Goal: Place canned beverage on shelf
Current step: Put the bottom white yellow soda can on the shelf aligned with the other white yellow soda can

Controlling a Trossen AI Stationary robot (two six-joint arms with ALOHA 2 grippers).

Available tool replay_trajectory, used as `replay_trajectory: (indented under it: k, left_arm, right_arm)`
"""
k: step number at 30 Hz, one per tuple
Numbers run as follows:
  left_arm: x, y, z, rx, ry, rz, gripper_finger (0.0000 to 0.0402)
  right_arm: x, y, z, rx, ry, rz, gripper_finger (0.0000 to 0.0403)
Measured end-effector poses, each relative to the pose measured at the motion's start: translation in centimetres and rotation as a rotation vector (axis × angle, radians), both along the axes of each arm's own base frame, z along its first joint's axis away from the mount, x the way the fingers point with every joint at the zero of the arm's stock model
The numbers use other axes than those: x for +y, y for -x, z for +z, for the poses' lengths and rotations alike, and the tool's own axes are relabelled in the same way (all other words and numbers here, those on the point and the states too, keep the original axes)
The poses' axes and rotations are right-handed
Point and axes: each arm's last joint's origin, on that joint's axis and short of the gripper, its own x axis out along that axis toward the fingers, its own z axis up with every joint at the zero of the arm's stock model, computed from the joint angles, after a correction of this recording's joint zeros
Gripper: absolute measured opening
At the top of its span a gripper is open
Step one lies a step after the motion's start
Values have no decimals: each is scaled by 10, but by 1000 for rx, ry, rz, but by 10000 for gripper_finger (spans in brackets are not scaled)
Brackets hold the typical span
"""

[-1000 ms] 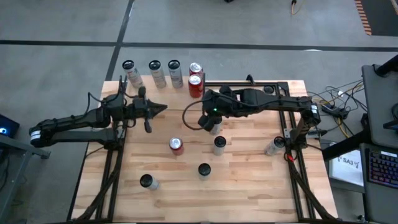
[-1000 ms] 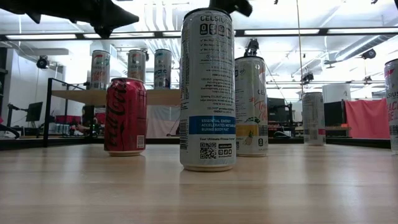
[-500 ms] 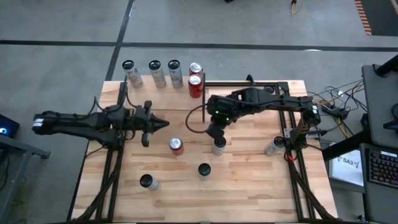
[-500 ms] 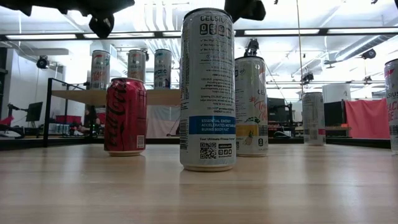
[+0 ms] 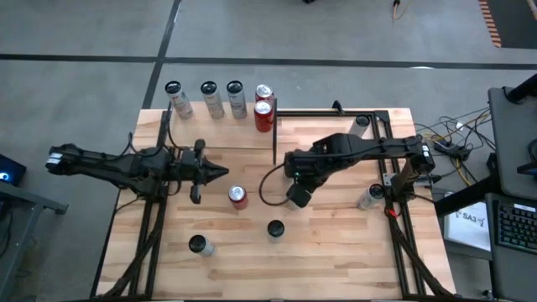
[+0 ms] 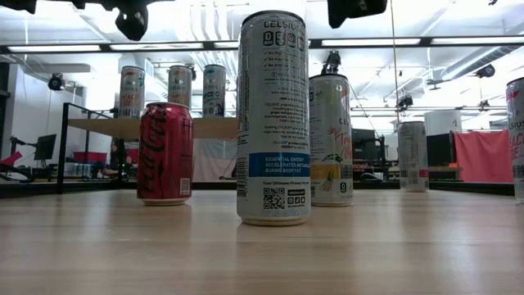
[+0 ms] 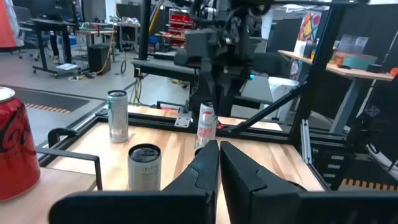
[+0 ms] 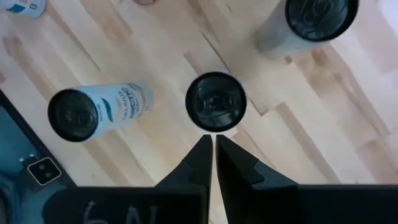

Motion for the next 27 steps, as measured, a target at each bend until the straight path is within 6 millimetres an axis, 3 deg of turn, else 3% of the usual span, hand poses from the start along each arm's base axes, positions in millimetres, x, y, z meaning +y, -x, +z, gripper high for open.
replay_trajectory:
  k: [6, 13, 19, 27]
  left_arm:
    - [0, 2, 7, -24, -28, 1, 0]
    - [1, 5, 21, -62, -84, 3, 0]
    - [1, 6, 26, -69, -124, 4, 0]
    - [1, 7, 25, -59, -140, 4, 0]
  right_arm:
    - [1, 0, 0, 3, -12, -40, 62]
    - [1, -3, -5, 18, -10, -70, 185]
    - [3, -17, -22, 66, -4, -75, 274]
    - [4, -34, -50, 165, -58, -79, 334]
